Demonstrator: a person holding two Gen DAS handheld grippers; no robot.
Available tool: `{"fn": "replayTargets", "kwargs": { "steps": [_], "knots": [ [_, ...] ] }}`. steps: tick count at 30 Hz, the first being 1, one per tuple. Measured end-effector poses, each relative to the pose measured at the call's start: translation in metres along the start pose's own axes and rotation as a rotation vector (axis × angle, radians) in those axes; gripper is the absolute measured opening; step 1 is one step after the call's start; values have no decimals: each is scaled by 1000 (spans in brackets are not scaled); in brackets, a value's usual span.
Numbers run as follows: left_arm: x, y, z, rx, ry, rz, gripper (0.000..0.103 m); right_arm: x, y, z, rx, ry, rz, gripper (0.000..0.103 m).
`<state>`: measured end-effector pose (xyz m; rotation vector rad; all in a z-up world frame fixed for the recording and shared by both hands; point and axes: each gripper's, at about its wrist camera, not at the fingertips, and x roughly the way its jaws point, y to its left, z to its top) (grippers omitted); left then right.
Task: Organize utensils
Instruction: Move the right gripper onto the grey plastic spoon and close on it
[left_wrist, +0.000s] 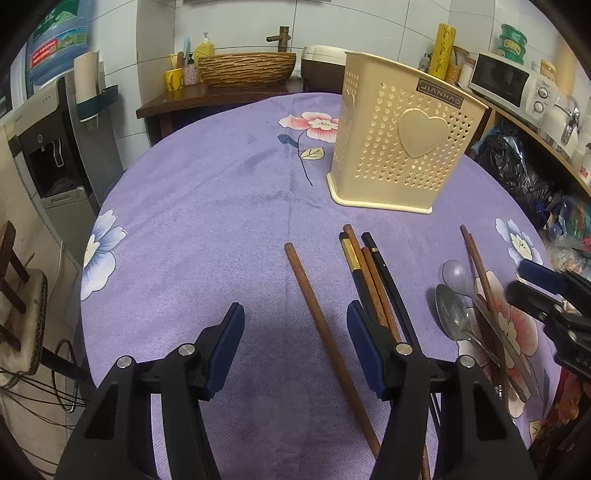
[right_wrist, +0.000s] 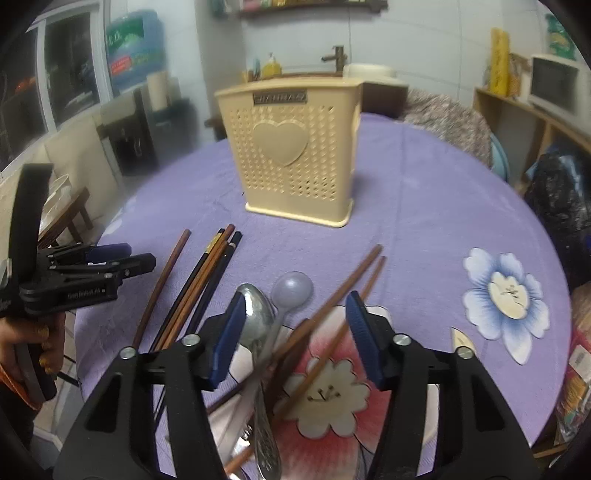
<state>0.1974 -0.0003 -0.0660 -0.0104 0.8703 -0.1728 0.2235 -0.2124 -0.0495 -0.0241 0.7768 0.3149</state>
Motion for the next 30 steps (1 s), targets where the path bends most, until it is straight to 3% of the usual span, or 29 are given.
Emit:
{"fn": "replayTargets", "kwargs": {
  "steps": [6, 12, 23, 27, 30],
  "knots": [
    [-2, 3, 2, 1, -11, -2, 58, 47, 6, 25, -1, 103, -42, 53],
    [-5, 7, 2, -2, -19, -3, 58, 77, 12, 29, -10, 177, -74, 53],
    [-3, 7, 0, -1, -24, -8, 58, 76, 14, 18, -39, 218, -92, 52],
    [1, 4, 1, 12, -11, -7, 58, 74, 15, 17, -40, 212, -85, 37],
    [7, 1, 1, 16, 16, -18, 58, 74, 13, 17, -35, 208, -78, 37]
  ]
}}
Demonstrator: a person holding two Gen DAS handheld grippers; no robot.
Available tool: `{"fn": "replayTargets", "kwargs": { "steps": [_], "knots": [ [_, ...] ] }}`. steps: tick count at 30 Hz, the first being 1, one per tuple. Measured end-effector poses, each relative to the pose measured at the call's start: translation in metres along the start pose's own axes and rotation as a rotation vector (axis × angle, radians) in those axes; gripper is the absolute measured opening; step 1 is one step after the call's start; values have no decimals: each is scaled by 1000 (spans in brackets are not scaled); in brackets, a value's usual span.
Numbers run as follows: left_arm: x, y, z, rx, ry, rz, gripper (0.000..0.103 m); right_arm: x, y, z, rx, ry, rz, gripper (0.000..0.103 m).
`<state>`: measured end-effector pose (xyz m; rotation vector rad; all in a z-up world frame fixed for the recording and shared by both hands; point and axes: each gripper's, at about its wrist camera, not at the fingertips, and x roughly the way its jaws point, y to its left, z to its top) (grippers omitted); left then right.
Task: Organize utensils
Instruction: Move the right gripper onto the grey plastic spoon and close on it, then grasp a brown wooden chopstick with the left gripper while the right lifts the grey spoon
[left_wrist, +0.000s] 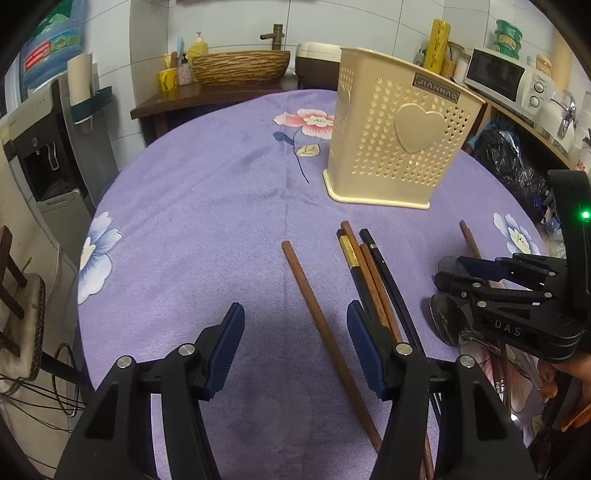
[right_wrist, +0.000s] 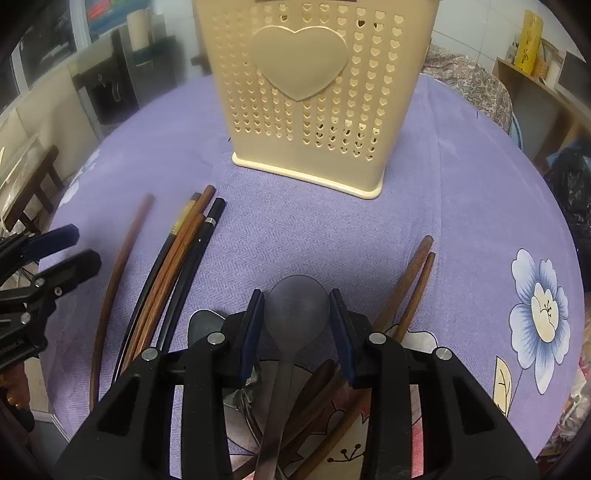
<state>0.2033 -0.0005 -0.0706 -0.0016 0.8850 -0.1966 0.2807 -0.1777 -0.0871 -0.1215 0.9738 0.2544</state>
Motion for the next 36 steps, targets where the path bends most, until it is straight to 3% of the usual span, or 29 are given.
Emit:
{"fn": "replayTargets", "kwargs": {
  "steps": [4, 9, 19, 29, 36],
  "knots": [
    [9, -3, 4, 0, 27, 1, 58, -8, -2, -1, 17, -35, 25, 37],
    [26, -6, 9, 0, 79, 23, 40, -26, -1, 0, 14, -80, 35, 37],
    [36, -11, 20, 15, 95, 74, 13, -51, 0, -2, 11, -146, 48, 37],
    [41, -8, 26, 7, 78, 57, 10, -61, -1, -5, 14, -173, 57, 37],
    [0, -9, 40, -3, -51, 10, 9, -94, -7, -5, 25, -247, 148, 37]
  ]
}}
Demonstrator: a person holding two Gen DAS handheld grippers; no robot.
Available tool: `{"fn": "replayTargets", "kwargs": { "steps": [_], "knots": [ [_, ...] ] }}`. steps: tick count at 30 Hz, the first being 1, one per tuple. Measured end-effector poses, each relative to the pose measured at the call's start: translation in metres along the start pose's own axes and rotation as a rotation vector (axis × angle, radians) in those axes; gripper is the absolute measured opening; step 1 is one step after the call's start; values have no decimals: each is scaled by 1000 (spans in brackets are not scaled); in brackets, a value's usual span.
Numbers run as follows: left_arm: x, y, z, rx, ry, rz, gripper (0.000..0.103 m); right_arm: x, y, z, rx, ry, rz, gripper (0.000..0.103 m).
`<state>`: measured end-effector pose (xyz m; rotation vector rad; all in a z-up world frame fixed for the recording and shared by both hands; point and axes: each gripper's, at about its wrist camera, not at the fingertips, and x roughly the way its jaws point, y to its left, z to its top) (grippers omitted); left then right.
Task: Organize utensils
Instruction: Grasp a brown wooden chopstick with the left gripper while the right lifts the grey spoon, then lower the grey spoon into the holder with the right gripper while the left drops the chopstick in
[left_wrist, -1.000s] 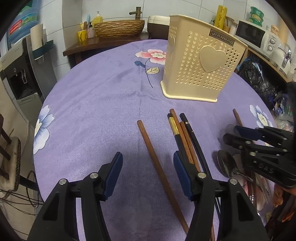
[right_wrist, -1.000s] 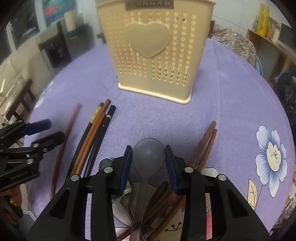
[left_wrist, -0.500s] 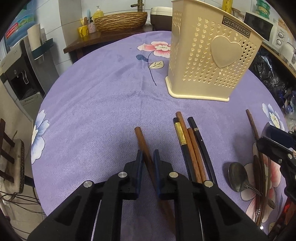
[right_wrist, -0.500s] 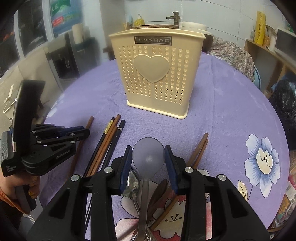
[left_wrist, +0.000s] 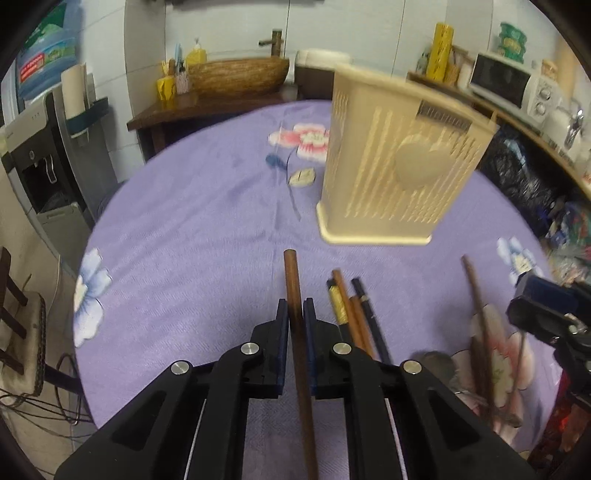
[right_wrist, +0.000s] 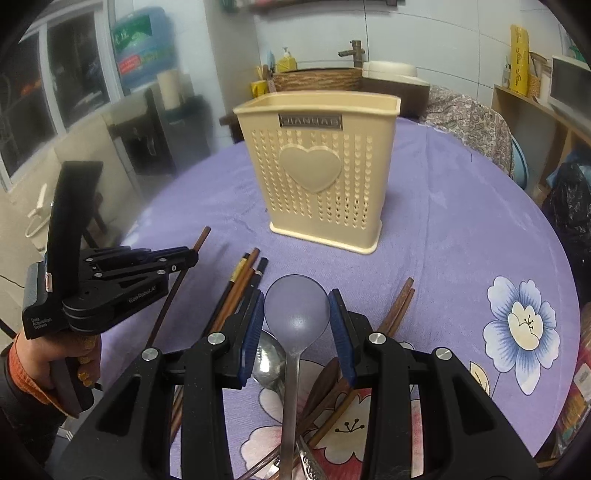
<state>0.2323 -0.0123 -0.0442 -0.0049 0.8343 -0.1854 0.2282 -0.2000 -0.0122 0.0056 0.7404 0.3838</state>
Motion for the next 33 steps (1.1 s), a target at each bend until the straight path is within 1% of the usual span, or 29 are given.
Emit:
{"fn": "replayTargets", "kwargs": {
  "steps": [3, 6, 9, 13, 21, 27, 31, 33],
  "knots": [
    [-39, 5, 12, -18, -96, -41, 9, -23, 0, 7, -2, -54, 43, 36],
    [-69, 8, 23, -12, -170, -60, 9, -43, 0, 15, -10, -97, 73, 36],
    [-87, 9, 32, -4, -213, -71, 9, -58, -1, 23, -11, -132, 109, 36],
    [-99, 11, 35, -14, -247, -94, 8, -71, -8, 31, 8, -169, 149, 36],
    [-109, 7, 36, 6, -290, -72, 8, -67, -9, 34, 3, -156, 134, 36],
    [-114, 15, 35, -4, -307, -75, 8, -68, -8, 35, -11, -159, 127, 36],
    [-131, 20, 57, -18, -358, -89, 8, -76, -11, 52, -28, -190, 109, 36],
    [-146, 18, 79, -18, -397, -119, 8, -85, -12, 71, -37, -229, 99, 36]
  ]
}}
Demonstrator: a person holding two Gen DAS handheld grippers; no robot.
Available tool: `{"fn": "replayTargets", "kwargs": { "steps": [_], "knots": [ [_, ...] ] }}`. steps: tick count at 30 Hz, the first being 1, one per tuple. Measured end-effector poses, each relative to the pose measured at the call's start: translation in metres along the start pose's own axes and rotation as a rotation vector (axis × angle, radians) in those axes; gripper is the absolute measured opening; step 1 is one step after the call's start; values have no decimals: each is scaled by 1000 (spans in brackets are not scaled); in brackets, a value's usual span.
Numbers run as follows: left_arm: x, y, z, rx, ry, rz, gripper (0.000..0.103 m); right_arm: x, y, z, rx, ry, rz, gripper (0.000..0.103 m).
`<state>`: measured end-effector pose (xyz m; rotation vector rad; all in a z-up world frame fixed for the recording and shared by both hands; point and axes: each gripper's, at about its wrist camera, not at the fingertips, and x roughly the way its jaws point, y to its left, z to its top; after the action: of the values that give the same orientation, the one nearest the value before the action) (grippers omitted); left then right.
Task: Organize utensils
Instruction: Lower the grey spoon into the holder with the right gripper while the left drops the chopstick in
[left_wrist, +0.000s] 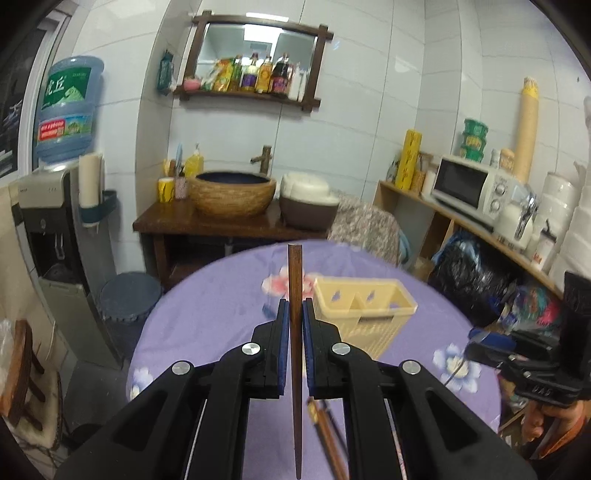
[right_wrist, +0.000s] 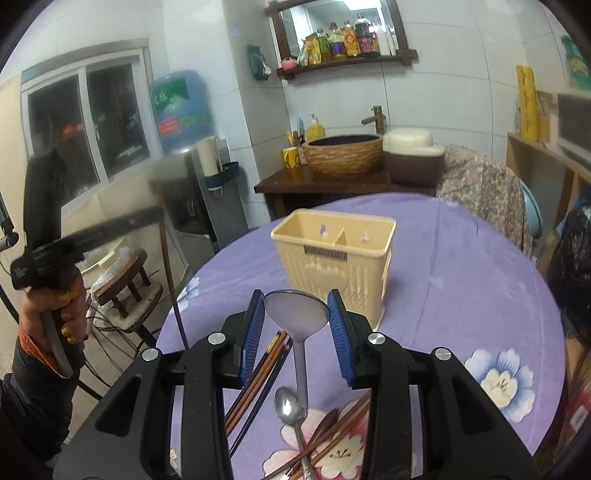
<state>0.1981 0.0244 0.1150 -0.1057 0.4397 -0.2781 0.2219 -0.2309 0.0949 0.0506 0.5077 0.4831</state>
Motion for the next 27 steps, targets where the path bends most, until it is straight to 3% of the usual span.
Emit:
{"fn": "replayTargets", "kwargs": {
  "steps": [5, 11, 13, 17, 27],
  "knots": [
    [2, -15, 70, -29, -118, -96, 8, -14, -4, 69, -2, -139, -33, 36],
    [31, -39, 116, -49, -231, -73, 8, -7, -11, 121, -21, -223, -109, 36],
    [44, -49, 115, -29, -272, -33, 8, 8, -18, 124, -17, -224, -136, 36],
    [75, -55, 94, -17, -278, 7, 8, 41, -31, 105, 9, -185, -156, 36],
    [122, -34, 18, -7, -125, 31, 8, 97, -47, 37, 26, -54, -171, 36]
  ]
}}
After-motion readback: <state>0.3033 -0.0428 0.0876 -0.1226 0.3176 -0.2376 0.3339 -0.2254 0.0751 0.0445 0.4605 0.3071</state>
